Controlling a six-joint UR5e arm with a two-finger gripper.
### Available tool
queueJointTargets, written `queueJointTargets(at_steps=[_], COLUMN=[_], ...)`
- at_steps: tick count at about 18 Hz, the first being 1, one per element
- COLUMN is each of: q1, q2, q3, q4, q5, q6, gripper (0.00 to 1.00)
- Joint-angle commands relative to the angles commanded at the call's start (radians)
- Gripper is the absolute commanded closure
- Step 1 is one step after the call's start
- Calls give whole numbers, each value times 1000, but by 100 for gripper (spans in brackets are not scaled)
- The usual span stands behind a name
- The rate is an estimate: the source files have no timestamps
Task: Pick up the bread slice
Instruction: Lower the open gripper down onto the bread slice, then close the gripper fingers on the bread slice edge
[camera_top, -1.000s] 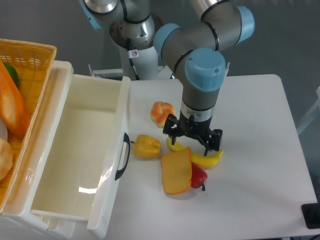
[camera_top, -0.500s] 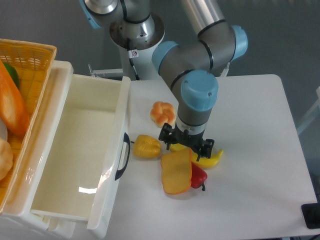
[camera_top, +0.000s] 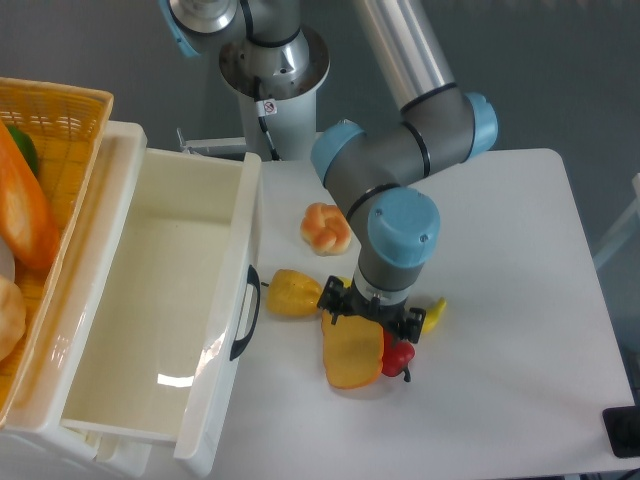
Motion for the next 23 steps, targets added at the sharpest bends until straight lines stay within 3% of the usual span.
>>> queueJointTargets(at_steps=[5,23], q1=[3,14], q2=[-37,-86], q3=[15,37], q4=[21,49], q5=[-12,-15], q6=[-2,0], gripper=[0,0])
